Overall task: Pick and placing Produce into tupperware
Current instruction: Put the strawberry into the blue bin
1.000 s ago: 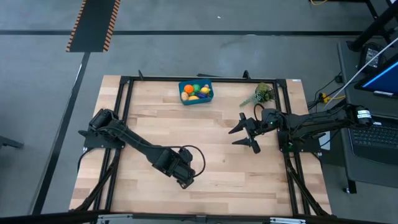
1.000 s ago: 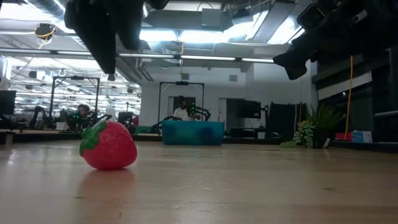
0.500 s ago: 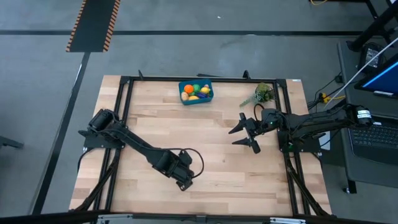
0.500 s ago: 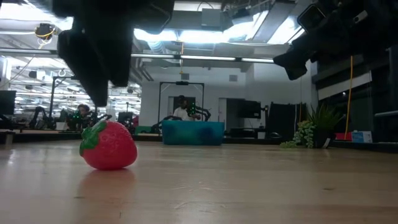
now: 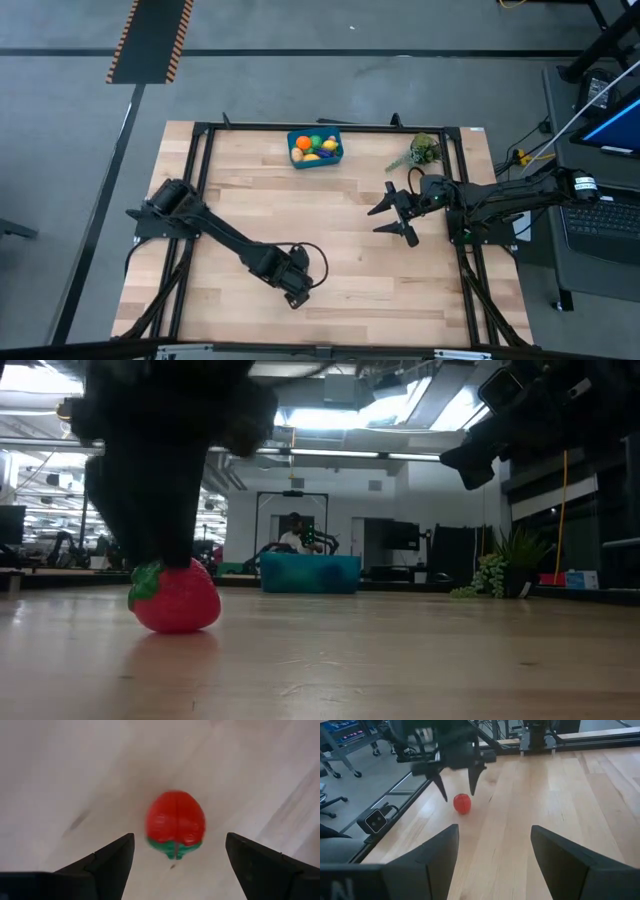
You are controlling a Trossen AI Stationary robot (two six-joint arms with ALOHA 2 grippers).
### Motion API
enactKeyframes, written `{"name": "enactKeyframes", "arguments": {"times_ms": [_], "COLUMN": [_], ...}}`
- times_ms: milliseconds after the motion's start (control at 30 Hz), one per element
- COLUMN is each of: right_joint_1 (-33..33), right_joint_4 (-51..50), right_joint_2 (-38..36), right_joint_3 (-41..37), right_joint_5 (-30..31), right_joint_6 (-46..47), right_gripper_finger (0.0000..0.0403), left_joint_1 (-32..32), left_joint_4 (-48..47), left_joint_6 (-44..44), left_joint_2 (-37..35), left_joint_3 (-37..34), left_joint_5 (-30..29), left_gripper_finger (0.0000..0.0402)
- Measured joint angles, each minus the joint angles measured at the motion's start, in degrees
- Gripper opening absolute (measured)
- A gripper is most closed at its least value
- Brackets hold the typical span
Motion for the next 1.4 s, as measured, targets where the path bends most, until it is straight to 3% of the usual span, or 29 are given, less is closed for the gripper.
{"name": "enactKeyframes", "arguments": {"times_ms": [200, 567, 1067, 1400], "right_joint_1": [-0.01, -0.01, 0.0, -0.02], "right_joint_4": [-0.28, -0.5, -0.57, -0.59], "right_joint_2": [0.02, 0.02, 0.02, 0.02], "right_joint_3": [0.02, 0.02, 0.02, 0.02], "right_joint_5": [0.04, 0.04, 0.04, 0.04], "right_joint_6": [0.0, 0.02, 0.02, 0.02], "right_gripper_finger": [0.025, 0.025, 0.025, 0.025], "left_joint_1": [1.29, 3.69, 3.8, 3.78], "left_joint_4": [1.79, 1.47, 2.46, 2.27], "left_joint_6": [2.83, 3.7, 1.48, 1.76], "left_joint_2": [4.55, 5.0, 5.14, 5.16], "left_joint_3": [0.11, 0.76, 0.85, 0.87], "left_joint_5": [5.35, 8.28, 1.82, 2.2], "left_gripper_finger": [0.0305, 0.0305, 0.0305, 0.0305]}}
